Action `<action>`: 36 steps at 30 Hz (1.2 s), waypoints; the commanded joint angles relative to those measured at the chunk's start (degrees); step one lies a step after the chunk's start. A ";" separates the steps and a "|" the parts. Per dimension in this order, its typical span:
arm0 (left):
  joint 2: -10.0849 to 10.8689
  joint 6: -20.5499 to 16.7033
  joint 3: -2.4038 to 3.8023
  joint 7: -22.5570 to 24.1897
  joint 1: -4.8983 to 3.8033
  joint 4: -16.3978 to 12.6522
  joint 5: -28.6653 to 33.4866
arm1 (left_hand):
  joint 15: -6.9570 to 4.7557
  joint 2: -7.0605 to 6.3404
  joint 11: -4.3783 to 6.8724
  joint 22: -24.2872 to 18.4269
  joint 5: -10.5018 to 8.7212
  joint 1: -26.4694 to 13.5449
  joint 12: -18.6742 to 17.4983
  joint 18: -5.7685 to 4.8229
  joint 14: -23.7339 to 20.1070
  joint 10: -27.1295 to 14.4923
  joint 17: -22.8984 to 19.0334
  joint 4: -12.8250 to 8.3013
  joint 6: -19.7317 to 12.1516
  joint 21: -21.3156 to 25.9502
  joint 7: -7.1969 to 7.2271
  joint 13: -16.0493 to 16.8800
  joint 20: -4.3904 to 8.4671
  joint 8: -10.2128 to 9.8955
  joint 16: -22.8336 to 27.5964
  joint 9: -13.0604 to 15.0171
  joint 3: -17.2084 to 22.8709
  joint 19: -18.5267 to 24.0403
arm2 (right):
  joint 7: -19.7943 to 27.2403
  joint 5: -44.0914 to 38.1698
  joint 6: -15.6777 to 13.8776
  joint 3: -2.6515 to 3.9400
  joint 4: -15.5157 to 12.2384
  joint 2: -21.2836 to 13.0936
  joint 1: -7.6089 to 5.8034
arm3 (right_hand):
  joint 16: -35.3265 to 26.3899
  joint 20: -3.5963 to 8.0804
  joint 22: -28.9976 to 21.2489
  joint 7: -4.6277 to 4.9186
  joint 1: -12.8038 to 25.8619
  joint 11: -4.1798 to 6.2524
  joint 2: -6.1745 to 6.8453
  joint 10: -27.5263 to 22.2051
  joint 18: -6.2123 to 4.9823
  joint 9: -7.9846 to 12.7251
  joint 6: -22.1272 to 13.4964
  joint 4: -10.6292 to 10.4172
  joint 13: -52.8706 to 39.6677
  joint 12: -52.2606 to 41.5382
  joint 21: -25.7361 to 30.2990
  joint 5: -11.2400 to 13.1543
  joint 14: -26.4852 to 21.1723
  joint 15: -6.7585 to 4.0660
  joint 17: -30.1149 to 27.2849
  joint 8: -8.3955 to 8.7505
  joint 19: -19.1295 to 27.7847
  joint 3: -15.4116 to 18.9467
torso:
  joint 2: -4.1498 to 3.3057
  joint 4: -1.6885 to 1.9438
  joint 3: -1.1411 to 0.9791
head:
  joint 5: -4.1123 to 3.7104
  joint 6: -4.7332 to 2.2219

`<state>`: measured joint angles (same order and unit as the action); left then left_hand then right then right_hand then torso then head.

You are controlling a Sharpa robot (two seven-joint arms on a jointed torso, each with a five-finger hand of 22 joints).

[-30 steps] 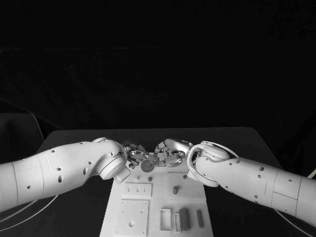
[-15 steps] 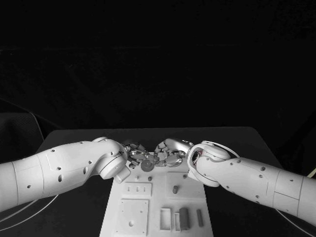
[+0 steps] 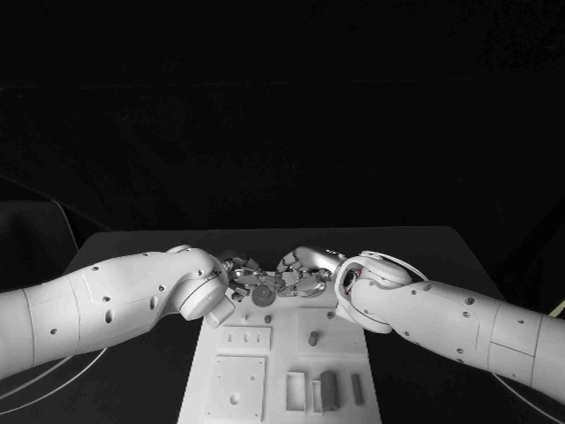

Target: Assemble the parts on the task board

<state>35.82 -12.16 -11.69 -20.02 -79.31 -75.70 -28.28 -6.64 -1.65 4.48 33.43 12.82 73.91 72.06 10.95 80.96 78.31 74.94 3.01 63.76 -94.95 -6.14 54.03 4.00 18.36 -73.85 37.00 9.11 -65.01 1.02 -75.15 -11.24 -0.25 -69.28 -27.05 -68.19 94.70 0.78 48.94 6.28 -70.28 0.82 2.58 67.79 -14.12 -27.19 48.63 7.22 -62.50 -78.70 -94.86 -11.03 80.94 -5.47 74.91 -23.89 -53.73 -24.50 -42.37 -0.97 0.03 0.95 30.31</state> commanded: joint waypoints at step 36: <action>-0.09 -2.27 -0.06 1.15 -0.03 0.15 2.40 | -0.11 3.31 0.44 0.57 2.62 2.89 -0.30 3.18 0.64 2.16 0.03 -9.23 5.65 -2.90 0.04 -0.16 0.04 2.66 -1.19 0.99 12.52 0.25 | 0.91 -0.09 -0.03 0.02 0.18 0.26 0.06 | 1.39 -0.09 -0.17 2.94 1.09 0.39 1.51 -0.45 -0.81 0.71 0.28 -0.54 0.51 0.15 -4.12 -0.23 -1.45 -0.13 1.82 1.82 -0.47 0.18 | -0.09 0.01 0.00 | -0.12 0.24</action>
<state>35.72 -14.38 -11.76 -19.24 -79.33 -75.54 -25.86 -6.64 -0.73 4.42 33.95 15.45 75.12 71.65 10.64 81.38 80.07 74.92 2.51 67.23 -94.95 -4.48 53.88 3.97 20.80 -74.74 37.92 12.72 -65.01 1.11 -75.08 -11.61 -0.26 -69.07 -26.83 -68.15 94.70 0.58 48.85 7.44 -68.86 1.04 4.00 67.56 -14.22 -26.43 47.48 6.89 -62.04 -78.71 -94.86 -11.04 79.83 -5.63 74.94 -22.17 -53.93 -24.18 -42.45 -0.96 0.01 0.84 30.56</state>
